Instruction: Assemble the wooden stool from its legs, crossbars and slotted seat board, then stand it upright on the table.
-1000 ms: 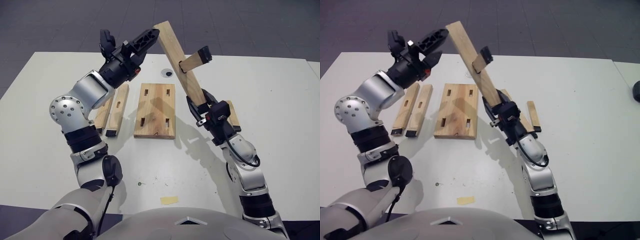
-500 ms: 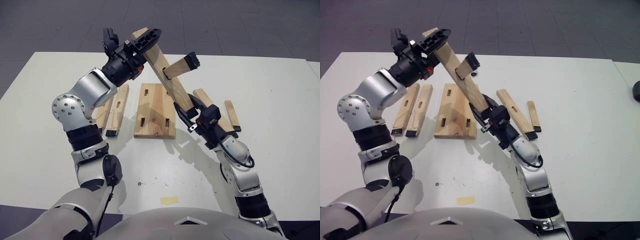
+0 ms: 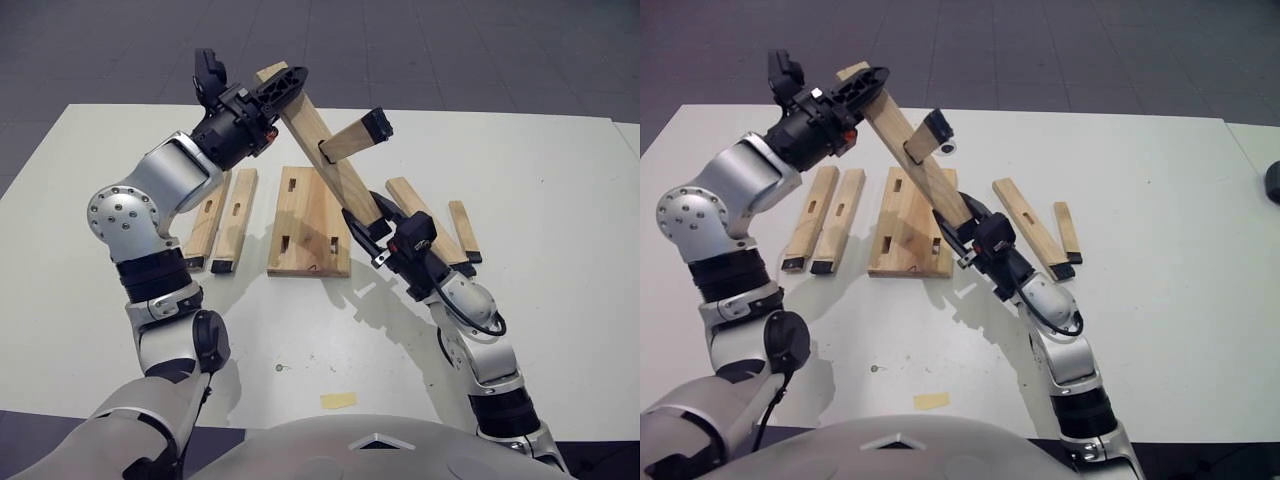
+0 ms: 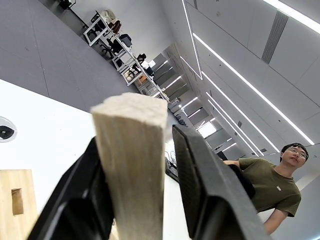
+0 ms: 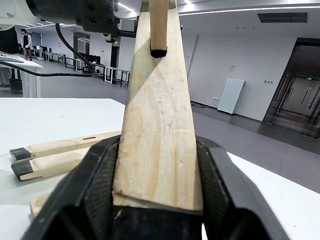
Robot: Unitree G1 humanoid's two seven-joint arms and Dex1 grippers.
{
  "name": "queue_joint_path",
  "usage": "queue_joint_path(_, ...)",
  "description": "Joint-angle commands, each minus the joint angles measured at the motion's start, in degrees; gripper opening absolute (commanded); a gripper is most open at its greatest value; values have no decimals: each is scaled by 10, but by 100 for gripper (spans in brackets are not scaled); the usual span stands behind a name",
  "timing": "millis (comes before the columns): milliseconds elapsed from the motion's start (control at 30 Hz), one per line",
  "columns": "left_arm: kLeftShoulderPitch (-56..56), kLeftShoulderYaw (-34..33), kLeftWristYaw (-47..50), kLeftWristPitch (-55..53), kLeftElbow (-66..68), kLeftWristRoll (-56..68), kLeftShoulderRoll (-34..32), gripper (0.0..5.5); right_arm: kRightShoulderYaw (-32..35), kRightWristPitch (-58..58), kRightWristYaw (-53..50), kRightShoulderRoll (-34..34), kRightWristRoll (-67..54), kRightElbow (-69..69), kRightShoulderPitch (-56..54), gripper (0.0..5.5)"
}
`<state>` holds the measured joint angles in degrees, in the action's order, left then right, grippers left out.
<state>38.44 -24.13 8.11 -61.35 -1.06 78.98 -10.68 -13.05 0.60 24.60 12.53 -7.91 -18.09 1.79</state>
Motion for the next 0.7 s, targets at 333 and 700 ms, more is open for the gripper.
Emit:
queue_joint_path(333, 9, 2, -10, 26, -23, 59, -10, 110, -2, -20, -3, -1, 2, -13, 6, 240)
queue_joint_path(700, -23, 10, -36, 179, -118, -139, -83, 104, 41, -134, -84, 19, 78, 43, 20, 417)
